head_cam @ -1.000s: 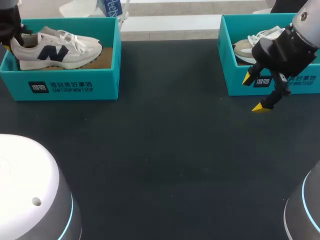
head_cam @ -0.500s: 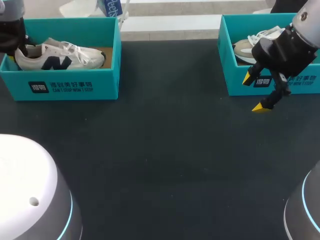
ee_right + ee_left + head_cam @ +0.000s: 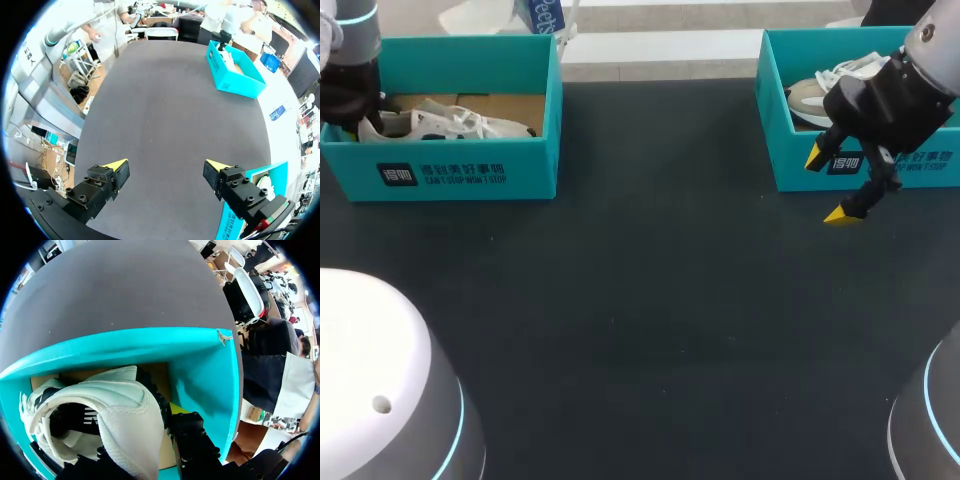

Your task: Take the shoe out of the shoebox, open the shoe tongue, remove and reinsert the insole, then place the shoe into the shoebox

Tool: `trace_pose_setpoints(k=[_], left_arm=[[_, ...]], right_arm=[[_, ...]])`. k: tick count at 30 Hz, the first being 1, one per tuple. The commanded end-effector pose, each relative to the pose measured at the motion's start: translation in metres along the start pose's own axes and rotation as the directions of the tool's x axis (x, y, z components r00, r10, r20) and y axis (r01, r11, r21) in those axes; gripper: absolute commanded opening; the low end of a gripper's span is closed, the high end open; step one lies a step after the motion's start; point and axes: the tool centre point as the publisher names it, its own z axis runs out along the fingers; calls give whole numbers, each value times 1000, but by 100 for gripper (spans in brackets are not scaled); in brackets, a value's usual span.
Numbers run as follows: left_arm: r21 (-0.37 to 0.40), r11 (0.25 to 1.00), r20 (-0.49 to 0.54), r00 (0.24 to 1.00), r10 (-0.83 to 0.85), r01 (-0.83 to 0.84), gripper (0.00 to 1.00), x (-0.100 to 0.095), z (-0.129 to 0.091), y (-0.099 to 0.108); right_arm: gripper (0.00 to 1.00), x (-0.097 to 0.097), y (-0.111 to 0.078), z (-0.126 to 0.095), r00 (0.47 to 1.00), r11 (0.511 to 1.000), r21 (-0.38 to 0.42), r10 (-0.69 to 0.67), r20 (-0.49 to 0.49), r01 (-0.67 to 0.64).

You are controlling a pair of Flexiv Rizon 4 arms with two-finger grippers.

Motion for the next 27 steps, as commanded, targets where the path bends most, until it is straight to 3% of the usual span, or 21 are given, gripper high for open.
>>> trace_pose_setpoints(k=[1,13,15,18,23,27], left_arm=[[24,1000,4,1000,4,-4,0,-2,7,4],[43,999,13,1000,17,-17,0,-6,24,3],[47,999,12,1000,19,-20,21,-6,27,2],[52,998,5,1000,20,-20,33,-5,31,2],[55,998,-6,1000,26,-26,39,-2,33,2],[52,998,-8,999,35,-34,39,0,30,1]], right_arm=[[100,-1,0,1,1000,1000,3,0,-1,0],[100,-1,0,1,1000,1000,3,0,-1,0],[100,-1,0,1,1000,1000,3,0,-1,0],[100,-1,0,1,1000,1000,3,0,-1,0],[100,-1,0,1,1000,1000,3,0,-1,0],[100,-1,0,1,1000,1000,3,0,-1,0]])
